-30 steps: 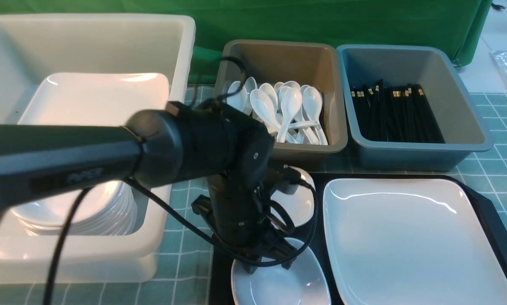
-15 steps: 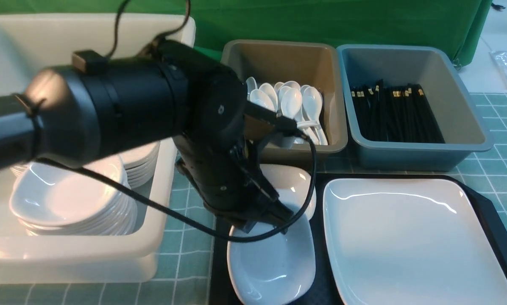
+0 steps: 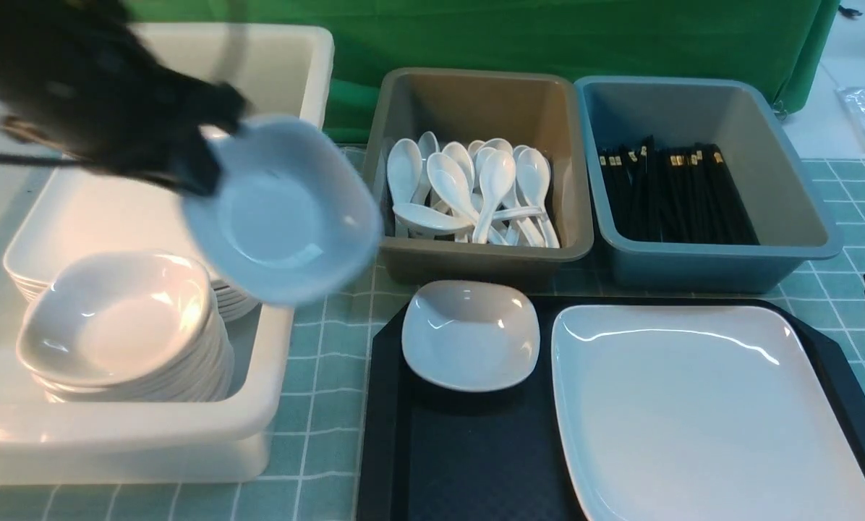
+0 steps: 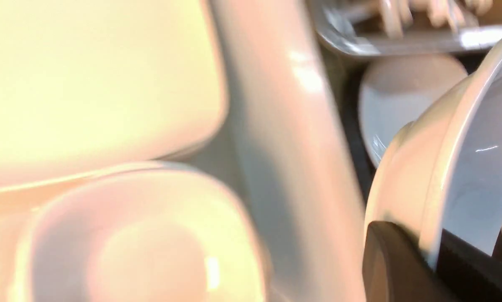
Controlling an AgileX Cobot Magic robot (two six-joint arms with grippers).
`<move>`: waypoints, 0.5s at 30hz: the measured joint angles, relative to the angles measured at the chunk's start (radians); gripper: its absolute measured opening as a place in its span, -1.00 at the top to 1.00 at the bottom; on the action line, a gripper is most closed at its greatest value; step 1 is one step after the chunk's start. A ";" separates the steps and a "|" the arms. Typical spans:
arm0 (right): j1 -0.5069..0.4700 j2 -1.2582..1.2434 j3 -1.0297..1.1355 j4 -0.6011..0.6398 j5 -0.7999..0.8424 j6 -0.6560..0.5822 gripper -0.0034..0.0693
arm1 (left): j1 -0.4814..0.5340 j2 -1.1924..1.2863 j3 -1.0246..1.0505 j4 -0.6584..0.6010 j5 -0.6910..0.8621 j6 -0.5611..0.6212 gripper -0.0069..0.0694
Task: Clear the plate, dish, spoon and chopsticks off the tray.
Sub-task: Use the left arm to put the small plate into the large storage box on the left
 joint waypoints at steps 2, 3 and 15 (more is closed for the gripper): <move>0.000 0.000 0.000 0.004 -0.002 0.000 0.71 | 0.088 -0.018 0.025 -0.043 -0.004 0.030 0.77; 0.000 0.000 0.000 0.005 -0.002 0.000 0.71 | 0.128 -0.027 0.050 -0.062 -0.008 0.046 0.77; 0.000 0.000 0.000 0.010 -0.003 0.000 0.67 | 0.249 -0.070 0.357 -0.117 -0.188 0.117 0.76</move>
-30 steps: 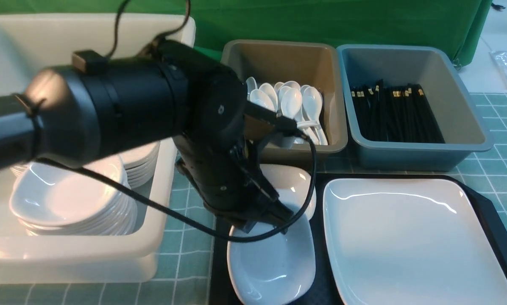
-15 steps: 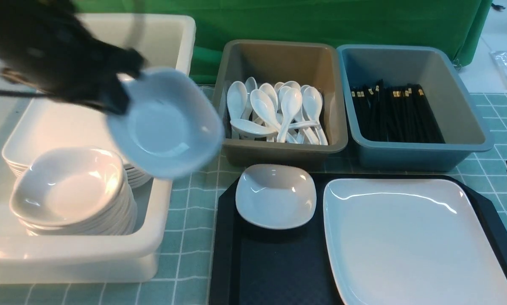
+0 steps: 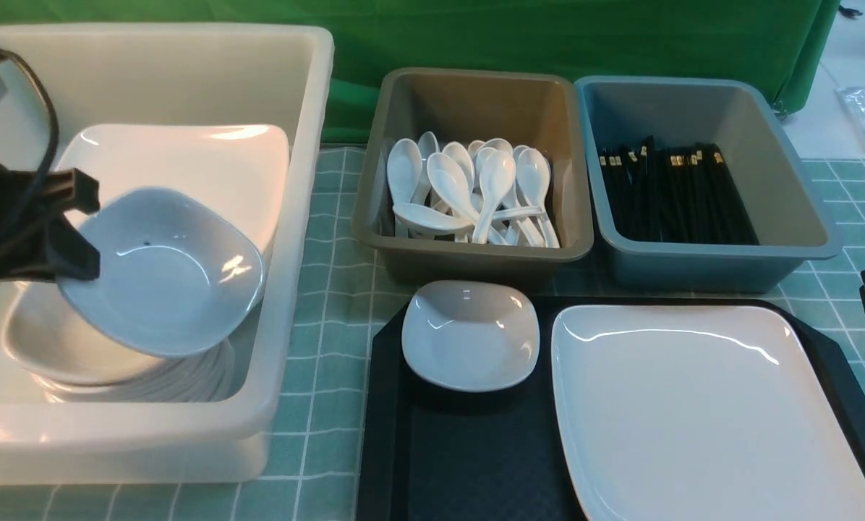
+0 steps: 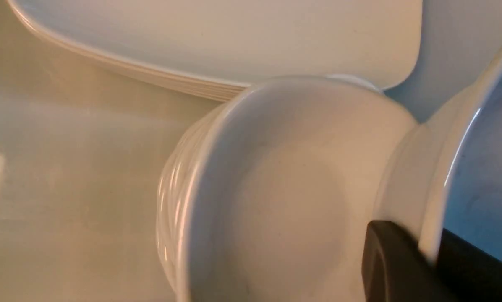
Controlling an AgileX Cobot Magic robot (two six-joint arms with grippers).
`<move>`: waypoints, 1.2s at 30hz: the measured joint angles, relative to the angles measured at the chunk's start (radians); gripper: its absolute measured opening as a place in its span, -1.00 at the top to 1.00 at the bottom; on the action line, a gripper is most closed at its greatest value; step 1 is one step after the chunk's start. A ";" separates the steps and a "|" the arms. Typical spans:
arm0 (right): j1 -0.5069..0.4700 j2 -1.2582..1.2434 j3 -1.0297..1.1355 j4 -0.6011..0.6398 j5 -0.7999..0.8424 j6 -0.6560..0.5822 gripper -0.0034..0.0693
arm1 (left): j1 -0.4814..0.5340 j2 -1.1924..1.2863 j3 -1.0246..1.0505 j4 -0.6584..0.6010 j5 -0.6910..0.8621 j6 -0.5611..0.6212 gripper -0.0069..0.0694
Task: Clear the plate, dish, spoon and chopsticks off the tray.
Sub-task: Use the left arm to put the small plate into the large storage box on the left
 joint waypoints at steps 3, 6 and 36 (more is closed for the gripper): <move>0.000 0.000 0.000 0.000 0.000 -0.001 0.67 | 0.000 -0.009 0.009 0.000 -0.026 0.000 0.76; 0.000 0.000 0.000 0.001 0.000 -0.001 0.66 | 0.000 -0.041 0.013 0.000 -0.048 0.000 0.77; 0.000 0.000 0.000 0.016 0.000 -0.002 0.58 | 0.001 -0.159 0.054 0.291 -0.014 -0.186 -0.59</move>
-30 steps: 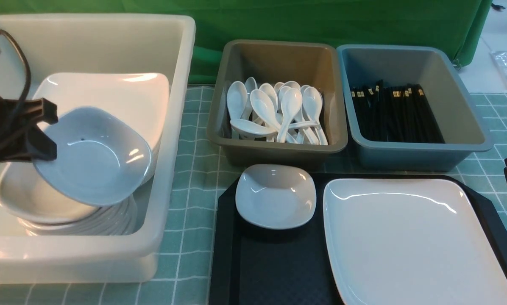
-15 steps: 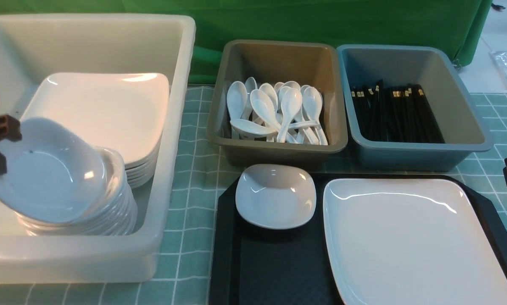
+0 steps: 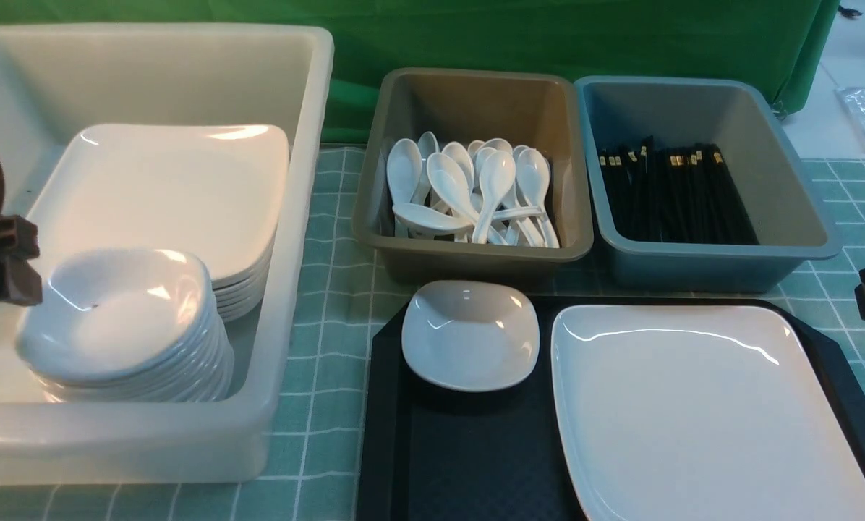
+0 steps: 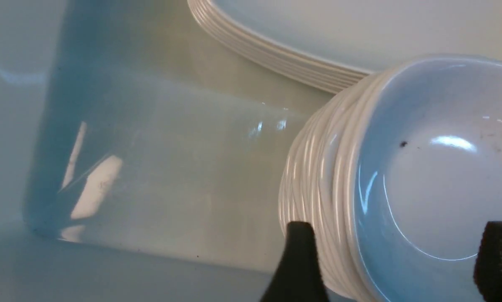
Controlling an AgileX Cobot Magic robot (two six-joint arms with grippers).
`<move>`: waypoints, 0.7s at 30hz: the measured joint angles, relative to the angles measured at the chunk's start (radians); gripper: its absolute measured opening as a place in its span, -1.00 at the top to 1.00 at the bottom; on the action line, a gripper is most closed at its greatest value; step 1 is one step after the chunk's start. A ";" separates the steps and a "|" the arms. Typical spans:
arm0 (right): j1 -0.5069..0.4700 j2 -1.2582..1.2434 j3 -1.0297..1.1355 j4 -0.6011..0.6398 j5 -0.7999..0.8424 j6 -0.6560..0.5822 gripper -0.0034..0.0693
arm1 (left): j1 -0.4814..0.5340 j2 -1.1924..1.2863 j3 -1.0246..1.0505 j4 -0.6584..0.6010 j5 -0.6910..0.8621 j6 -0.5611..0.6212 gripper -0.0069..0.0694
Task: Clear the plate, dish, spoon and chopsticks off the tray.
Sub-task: Use the left arm to put the small plate into the large storage box on the left, then use the left arm to grab a small plate from the dinner plate
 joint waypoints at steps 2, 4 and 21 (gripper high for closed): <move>0.000 0.000 0.000 0.003 0.000 0.000 0.58 | 0.000 0.000 -0.023 0.003 0.021 0.003 -0.65; 0.000 0.000 0.000 0.004 0.000 0.000 0.57 | -0.003 -0.001 -0.065 -0.028 0.050 0.009 -0.68; 0.000 0.000 0.038 0.021 0.000 -0.006 0.53 | -0.778 0.341 -0.250 -0.115 0.023 -0.077 0.78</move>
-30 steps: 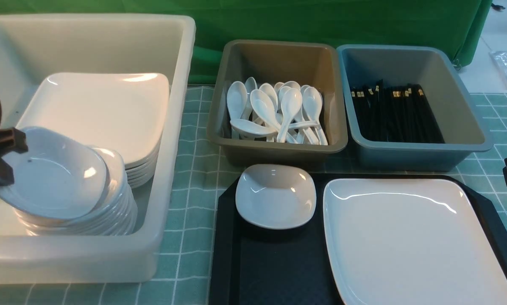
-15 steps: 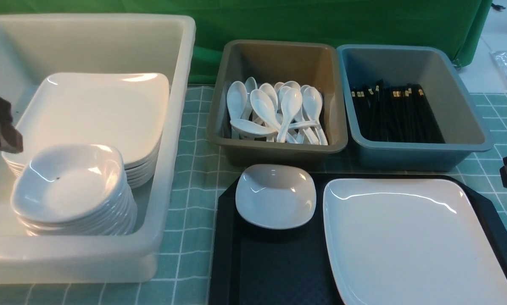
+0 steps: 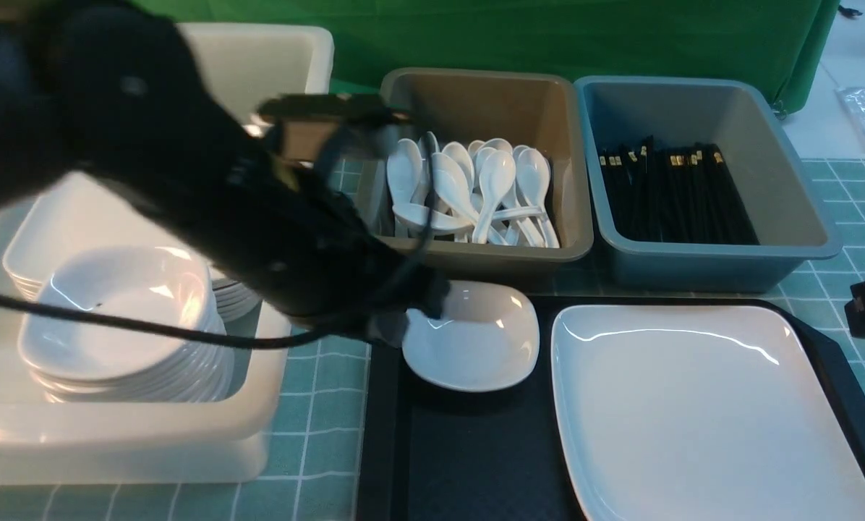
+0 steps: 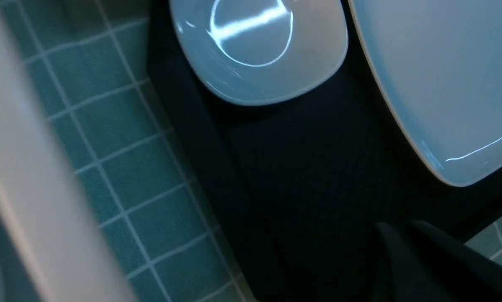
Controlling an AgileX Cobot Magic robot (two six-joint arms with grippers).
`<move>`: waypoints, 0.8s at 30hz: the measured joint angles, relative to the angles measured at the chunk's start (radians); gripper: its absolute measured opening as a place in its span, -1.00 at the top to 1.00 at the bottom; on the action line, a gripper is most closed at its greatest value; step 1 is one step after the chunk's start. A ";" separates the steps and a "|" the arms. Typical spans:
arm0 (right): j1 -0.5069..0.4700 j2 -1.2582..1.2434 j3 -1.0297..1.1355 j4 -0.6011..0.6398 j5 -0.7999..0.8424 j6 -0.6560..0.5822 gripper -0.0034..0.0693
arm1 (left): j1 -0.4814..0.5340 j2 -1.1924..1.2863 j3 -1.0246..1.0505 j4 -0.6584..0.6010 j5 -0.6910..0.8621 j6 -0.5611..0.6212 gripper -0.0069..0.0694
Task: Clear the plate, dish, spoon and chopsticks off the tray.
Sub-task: Use the left arm to grab a small plate from the dinner plate
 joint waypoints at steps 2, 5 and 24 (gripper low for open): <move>0.000 0.000 0.006 0.000 0.001 0.000 0.53 | -0.019 0.083 -0.067 0.022 0.018 -0.017 0.75; 0.000 0.000 0.011 0.001 0.002 -0.001 0.52 | -0.022 0.197 -0.174 0.052 0.032 -0.051 0.62; 0.000 0.000 0.012 0.001 -0.045 -0.031 0.51 | 0.014 0.519 -0.367 0.270 -0.054 -0.095 -0.62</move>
